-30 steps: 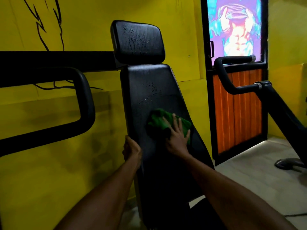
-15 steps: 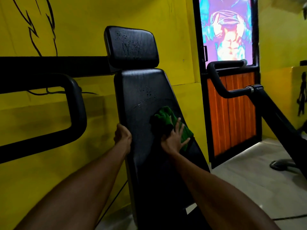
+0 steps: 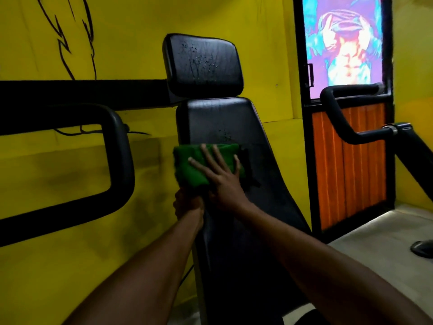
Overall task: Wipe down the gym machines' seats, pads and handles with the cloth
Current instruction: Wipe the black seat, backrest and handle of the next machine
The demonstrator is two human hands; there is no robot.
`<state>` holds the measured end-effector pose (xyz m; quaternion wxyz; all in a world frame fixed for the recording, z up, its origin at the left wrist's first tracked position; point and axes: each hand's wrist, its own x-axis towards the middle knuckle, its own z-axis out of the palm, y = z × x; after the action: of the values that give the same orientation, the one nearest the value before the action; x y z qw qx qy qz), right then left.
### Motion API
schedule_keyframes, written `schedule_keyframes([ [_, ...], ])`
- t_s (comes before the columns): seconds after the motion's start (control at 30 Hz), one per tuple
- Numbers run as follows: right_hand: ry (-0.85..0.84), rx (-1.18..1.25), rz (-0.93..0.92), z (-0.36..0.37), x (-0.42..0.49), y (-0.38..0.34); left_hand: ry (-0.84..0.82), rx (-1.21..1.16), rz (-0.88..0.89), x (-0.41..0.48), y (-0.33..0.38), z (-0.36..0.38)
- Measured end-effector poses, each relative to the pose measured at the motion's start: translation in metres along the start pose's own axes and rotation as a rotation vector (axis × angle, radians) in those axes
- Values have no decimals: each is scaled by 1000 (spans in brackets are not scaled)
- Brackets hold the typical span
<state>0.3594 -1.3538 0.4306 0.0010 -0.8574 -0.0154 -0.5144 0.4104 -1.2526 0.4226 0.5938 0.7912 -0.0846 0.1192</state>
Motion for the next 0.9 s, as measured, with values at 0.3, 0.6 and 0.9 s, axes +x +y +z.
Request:
schedule_keyframes([
  [0.3,-129,77,241,-29,31,4,-274,-18,-170,4,19,-30],
  [0.6,-36,82,650,-37,72,54,-20,-266,-133,29,94,-15],
  [0.9,-151,-20,-110,-30,101,32,1,18,115,40,77,-8],
])
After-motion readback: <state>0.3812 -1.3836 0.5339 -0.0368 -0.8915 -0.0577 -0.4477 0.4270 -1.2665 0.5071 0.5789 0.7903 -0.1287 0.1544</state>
